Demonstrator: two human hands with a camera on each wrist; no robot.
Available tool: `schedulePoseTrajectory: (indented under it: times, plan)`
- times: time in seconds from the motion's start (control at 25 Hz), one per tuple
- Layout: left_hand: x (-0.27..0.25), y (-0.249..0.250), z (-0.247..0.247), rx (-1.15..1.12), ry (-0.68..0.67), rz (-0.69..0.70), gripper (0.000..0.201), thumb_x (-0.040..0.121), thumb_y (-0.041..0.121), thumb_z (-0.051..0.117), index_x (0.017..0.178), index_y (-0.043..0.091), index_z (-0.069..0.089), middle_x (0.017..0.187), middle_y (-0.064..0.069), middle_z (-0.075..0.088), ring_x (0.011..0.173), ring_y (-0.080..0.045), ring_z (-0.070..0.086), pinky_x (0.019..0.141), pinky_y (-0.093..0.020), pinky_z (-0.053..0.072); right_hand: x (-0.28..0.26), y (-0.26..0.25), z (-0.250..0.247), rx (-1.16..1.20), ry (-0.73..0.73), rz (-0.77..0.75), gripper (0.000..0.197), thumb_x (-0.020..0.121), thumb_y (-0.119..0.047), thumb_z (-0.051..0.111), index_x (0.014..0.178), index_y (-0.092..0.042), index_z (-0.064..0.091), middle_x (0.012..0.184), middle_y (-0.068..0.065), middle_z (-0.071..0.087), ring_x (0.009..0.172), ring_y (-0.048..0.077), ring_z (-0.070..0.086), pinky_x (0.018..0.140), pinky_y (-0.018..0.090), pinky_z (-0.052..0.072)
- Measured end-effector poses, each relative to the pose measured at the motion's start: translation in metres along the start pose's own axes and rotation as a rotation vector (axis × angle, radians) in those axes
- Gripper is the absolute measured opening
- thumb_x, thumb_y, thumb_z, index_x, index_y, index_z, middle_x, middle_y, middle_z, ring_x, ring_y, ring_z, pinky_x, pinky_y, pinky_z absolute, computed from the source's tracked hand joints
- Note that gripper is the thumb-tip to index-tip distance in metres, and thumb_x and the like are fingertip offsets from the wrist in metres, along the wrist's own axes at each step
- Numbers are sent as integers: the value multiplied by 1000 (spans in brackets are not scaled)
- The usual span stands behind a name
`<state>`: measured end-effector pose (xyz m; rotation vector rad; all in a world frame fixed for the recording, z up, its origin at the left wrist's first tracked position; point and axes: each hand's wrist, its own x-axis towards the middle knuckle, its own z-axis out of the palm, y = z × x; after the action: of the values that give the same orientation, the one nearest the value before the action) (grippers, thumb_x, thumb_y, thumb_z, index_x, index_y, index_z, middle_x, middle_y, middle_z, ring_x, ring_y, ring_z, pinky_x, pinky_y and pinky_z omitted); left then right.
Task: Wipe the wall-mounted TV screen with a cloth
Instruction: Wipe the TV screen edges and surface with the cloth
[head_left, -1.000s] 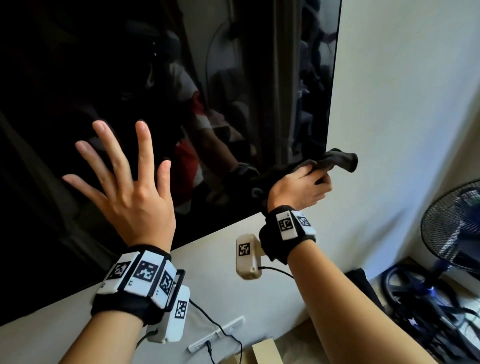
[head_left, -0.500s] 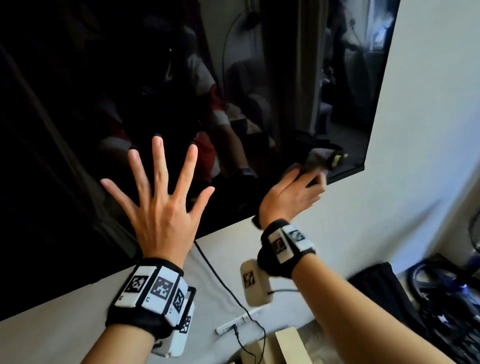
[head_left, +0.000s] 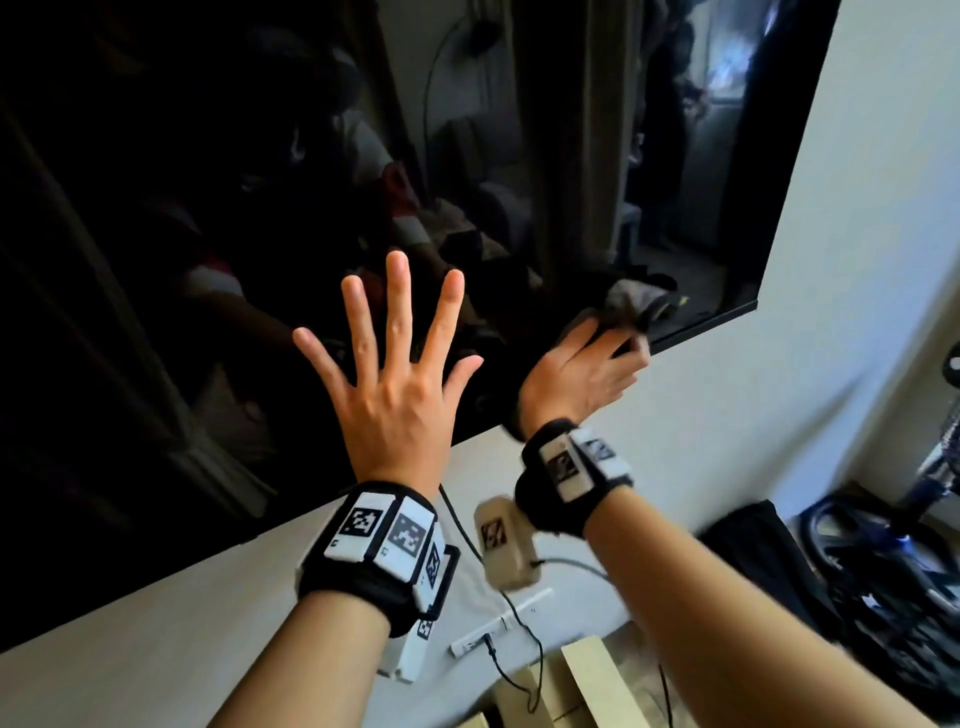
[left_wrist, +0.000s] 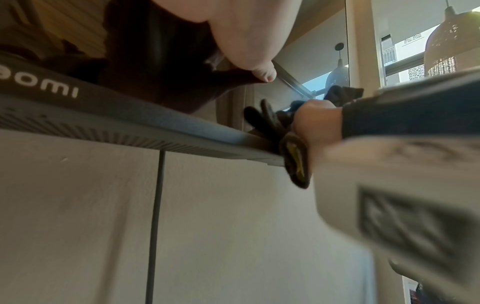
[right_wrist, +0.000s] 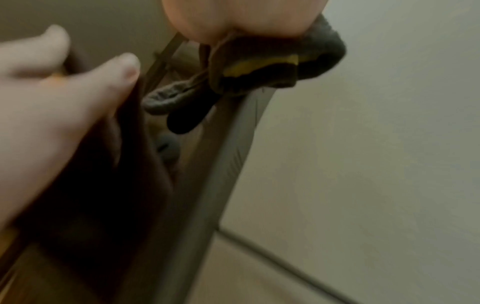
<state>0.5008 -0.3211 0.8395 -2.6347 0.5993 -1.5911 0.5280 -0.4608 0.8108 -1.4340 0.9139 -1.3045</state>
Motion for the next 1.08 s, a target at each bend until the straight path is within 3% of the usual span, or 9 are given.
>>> schedulePoseTrajectory:
  times: [0.12, 0.24, 0.32, 0.48, 0.56, 0.68, 0.84, 1.0, 1.08]
  plan:
    - [0, 0, -1, -3, -1, -6, 74, 93, 55, 53, 156, 36, 20, 161, -3, 1, 148, -37, 11, 111, -69, 3, 46, -4, 2, -48, 176, 249, 47, 95, -32, 38, 134, -7, 41, 129, 14, 42, 108, 35, 42, 93, 46, 35]
    - [-1, -2, -1, 23, -19, 14, 72, 94, 57, 49, 156, 37, 17, 161, -3, 0, 149, -35, 11, 113, -66, 2, -5, -1, 3, -15, 56, 81, 42, 95, -27, 41, 130, -4, 42, 128, 16, 41, 105, 32, 40, 93, 38, 27]
    - [0, -3, -6, 33, -46, 27, 73, 95, 58, 47, 156, 37, 13, 162, -3, 2, 149, -33, 9, 114, -64, 2, -28, -1, 2, -4, 2, 10, 42, 92, -30, 39, 123, -2, 46, 126, 17, 42, 106, 33, 40, 91, 40, 27]
    - [-4, -16, -22, -18, -85, 88, 79, 91, 57, 56, 156, 35, 18, 164, -5, 10, 150, -33, 10, 117, -60, 8, 9, -6, -3, -36, 102, 155, 53, 89, -36, 31, 134, -8, 38, 128, 15, 41, 110, 35, 41, 93, 47, 33]
    - [-14, -38, -31, -2, -97, 139, 83, 88, 61, 58, 156, 35, 19, 164, -5, 10, 149, -37, 9, 117, -62, 7, -20, -7, -5, -28, 39, 78, 48, 92, -32, 34, 131, -5, 39, 128, 17, 40, 109, 35, 40, 94, 46, 32]
    - [-30, -89, -46, 85, -94, 170, 88, 85, 67, 54, 156, 39, 11, 165, -1, -1, 150, -35, -4, 112, -68, -4, -72, -13, -1, -37, -39, -31, 43, 92, -27, 37, 123, 1, 43, 126, 21, 40, 104, 37, 41, 90, 45, 32]
    - [-25, -153, -60, 114, -80, 145, 87, 87, 68, 53, 156, 40, 8, 164, -3, -2, 150, -35, -2, 113, -62, -12, -37, -27, 6, -88, 138, 230, 48, 96, -32, 33, 138, -7, 36, 131, 16, 40, 111, 36, 42, 93, 44, 37]
    - [-29, -165, -58, 118, -77, 191, 85, 89, 66, 51, 156, 38, 7, 165, -5, 5, 149, -37, 5, 114, -59, -9, -131, -35, 17, -39, 52, 51, 48, 92, -30, 36, 131, -2, 40, 128, 20, 41, 107, 36, 41, 93, 43, 31]
    - [-30, -162, -57, 121, -69, 197, 84, 90, 66, 49, 157, 38, 6, 165, -5, 6, 149, -37, 7, 114, -60, -5, -138, -39, 22, -21, 57, 60, 50, 90, -32, 35, 128, 0, 43, 126, 20, 43, 106, 37, 42, 91, 46, 33]
